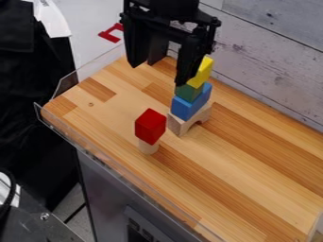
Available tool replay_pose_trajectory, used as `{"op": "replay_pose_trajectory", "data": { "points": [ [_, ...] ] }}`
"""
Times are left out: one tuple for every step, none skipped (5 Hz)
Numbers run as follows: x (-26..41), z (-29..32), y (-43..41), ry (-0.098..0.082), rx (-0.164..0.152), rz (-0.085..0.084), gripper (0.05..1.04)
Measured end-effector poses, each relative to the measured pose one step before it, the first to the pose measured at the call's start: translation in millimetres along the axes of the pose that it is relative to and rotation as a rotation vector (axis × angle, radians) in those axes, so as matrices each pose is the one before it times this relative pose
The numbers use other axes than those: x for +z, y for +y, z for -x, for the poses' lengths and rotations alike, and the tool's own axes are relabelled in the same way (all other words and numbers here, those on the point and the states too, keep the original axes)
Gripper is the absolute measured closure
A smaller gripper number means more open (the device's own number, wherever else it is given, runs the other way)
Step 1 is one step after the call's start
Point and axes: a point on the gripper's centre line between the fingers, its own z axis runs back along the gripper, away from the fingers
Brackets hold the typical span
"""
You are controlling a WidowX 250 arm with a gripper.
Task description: Put the red cube on top of the yellow cube
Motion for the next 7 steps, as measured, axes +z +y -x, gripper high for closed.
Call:
{"op": "replay_pose_trajectory", "data": {
  "points": [
    [-6.83, 0.91, -0.14, 0.0277, 0.0001, 0.0009, 0.083],
    [-7.87, -2.54, 6.07, -0.0138, 0.0017, 0.0484, 0.083],
    [-14.90, -1.23, 4.60, 0.0137, 0.0064, 0.0051, 0.083],
    [-17.83, 0.39, 3.70, 0.0396, -0.0042, -0.0113, 0.083],
    [-10.81, 4.69, 4.55, 0.0174, -0.0125, -0.0257, 0.083],
    [-14.55, 0.56, 0.33, 0.0240, -0.0088, -0.0239, 0.083],
    [-12.67, -1.02, -0.75, 0.0488, 0.0032, 0.0121, 0.083]
  ]
}}
